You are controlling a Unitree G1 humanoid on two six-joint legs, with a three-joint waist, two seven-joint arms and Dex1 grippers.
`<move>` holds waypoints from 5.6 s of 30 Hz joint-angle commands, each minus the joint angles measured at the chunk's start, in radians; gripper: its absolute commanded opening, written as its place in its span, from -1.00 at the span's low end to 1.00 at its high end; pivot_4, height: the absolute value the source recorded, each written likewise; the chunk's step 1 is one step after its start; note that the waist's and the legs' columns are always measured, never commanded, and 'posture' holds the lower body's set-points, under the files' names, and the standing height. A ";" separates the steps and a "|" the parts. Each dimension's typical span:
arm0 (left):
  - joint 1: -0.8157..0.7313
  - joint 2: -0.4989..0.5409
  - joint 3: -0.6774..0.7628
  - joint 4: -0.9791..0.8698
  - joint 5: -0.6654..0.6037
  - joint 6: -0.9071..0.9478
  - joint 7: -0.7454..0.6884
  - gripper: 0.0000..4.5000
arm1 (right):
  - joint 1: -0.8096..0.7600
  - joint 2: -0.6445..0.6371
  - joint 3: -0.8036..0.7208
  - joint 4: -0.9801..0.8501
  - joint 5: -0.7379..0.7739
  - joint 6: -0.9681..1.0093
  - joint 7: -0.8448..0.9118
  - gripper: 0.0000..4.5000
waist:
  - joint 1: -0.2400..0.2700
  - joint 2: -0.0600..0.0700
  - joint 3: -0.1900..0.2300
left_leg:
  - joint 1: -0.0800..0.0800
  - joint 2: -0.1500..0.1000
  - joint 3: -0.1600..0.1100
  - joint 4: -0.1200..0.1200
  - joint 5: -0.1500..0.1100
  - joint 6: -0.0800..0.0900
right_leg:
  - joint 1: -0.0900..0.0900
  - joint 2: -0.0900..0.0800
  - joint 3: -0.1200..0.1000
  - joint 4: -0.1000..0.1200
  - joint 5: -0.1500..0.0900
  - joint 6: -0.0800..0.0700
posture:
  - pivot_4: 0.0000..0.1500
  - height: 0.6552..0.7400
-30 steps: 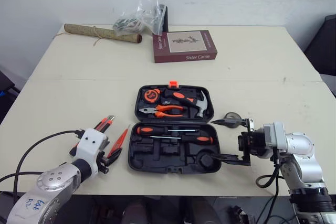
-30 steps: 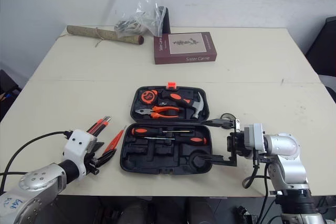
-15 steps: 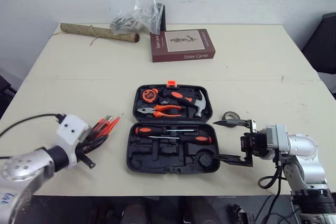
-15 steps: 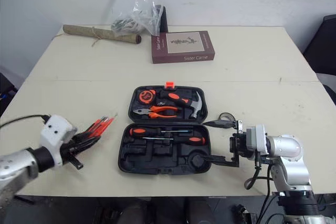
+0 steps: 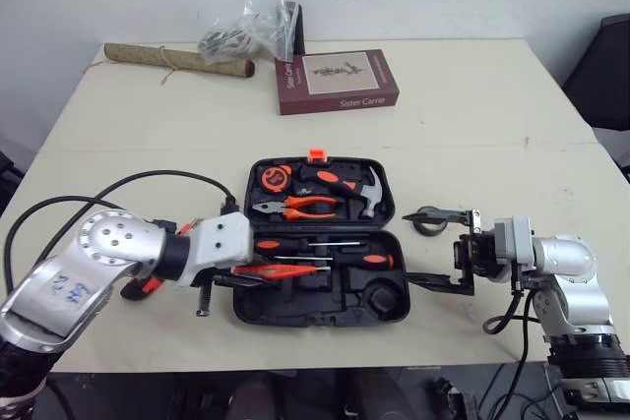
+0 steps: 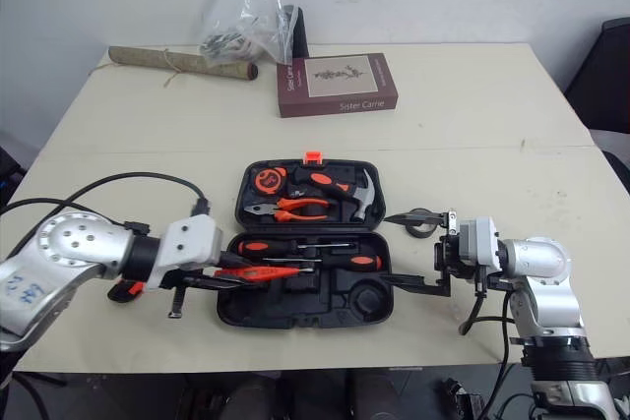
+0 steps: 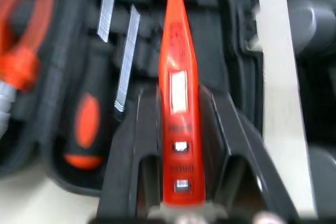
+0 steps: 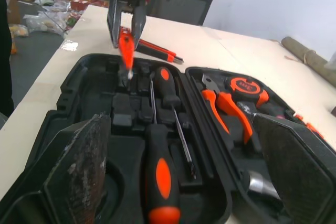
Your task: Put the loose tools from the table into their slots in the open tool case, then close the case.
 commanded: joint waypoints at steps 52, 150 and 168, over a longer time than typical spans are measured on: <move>0.087 -0.251 0.055 0.202 0.125 -0.233 -0.011 -0.98 | 0.109 -0.032 -0.016 -0.085 0.003 -0.010 -0.046 1.00 | 0.005 -0.001 0.001 | 0.003 0.000 -0.003 0.007 -0.001 -0.001 | -0.001 0.003 0.009 0.009 0.001 0.001 | 1.00 1.00; 0.664 -0.118 1.120 0.877 -0.039 -0.613 0.017 0.97 | 0.245 -0.388 -0.521 0.756 -0.114 -0.302 -0.180 1.00 | -0.029 -0.001 0.002 | 0.004 -0.001 0.000 0.004 -0.005 0.002 | 0.001 0.000 0.008 0.001 0.001 0.002 | 1.00 1.00; 0.822 -0.171 1.006 0.321 -0.183 -0.170 0.154 0.97 | 0.011 -0.155 -0.256 0.136 0.100 0.132 -0.114 1.00 | -0.044 -0.004 0.004 | 0.004 0.000 -0.002 0.000 -0.006 0.000 | 0.000 -0.001 0.006 0.000 0.002 0.003 | 1.00 1.00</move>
